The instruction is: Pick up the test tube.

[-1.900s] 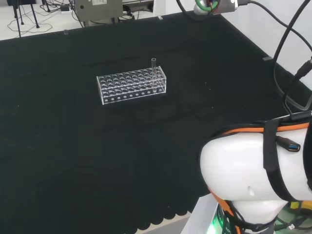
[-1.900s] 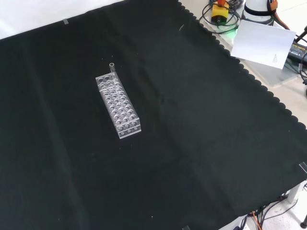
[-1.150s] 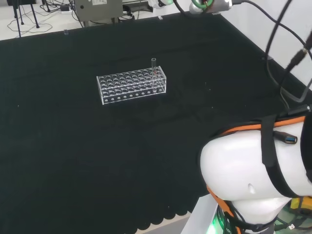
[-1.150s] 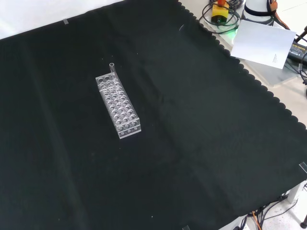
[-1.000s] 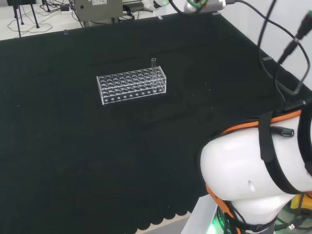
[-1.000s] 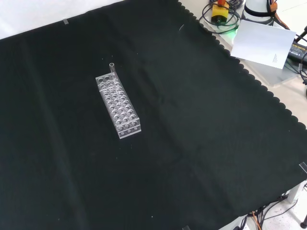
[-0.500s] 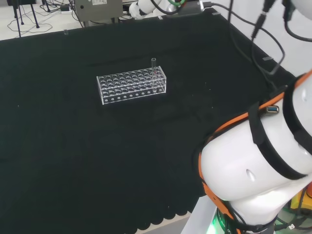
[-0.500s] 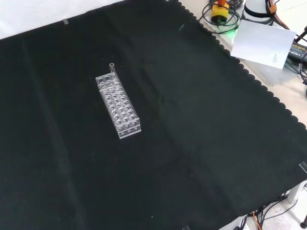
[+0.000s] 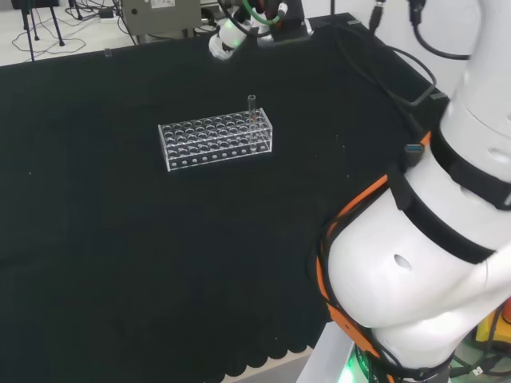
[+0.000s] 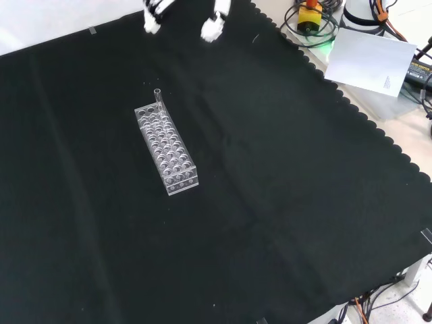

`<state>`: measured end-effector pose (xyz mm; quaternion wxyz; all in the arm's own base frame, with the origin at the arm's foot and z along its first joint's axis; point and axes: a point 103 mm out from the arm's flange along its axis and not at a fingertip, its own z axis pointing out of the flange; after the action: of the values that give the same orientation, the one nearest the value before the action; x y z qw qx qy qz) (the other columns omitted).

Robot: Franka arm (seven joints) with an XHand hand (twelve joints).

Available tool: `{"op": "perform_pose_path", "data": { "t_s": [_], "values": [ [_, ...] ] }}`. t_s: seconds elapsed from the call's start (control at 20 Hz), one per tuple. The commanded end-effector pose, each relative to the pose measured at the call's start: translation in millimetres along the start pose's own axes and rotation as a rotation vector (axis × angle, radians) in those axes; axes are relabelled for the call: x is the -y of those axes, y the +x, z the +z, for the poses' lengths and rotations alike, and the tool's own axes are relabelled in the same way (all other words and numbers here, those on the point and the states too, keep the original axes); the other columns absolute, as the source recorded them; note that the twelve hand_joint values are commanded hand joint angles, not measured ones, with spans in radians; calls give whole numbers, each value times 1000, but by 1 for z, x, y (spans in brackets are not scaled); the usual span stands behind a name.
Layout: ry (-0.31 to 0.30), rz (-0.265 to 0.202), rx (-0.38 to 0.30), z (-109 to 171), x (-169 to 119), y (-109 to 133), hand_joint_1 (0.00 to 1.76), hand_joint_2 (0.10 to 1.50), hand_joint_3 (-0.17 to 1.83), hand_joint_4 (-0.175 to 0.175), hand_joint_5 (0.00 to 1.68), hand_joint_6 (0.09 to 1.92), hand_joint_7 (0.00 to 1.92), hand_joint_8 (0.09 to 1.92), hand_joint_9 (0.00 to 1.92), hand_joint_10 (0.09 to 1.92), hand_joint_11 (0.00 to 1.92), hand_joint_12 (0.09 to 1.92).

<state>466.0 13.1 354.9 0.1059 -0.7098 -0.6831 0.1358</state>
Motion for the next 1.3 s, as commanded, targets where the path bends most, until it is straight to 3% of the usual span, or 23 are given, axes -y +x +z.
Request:
{"op": "perform_pose_path", "data": {
  "t_s": [0.05,0.3,0.7,1.05,1.3],
  "values": [
    [90,53,44,32,-55,-28,657,772,460,-77,185,131,0,885,0,990,0,1354],
    [162,78,67,57,-79,-45,657,772,459,-77,188,129,0,886,0,991,0,1354],
    [254,99,37,88,-100,-67,658,772,459,-77,192,126,0,886,0,989,0,1353],
    [279,78,21,106,-100,-56,657,773,459,-78,206,127,13,897,0,990,0,1350],
    [243,50,-41,109,-101,-44,663,774,459,-82,227,129,47,917,16,1002,0,1355]
  ]
}}
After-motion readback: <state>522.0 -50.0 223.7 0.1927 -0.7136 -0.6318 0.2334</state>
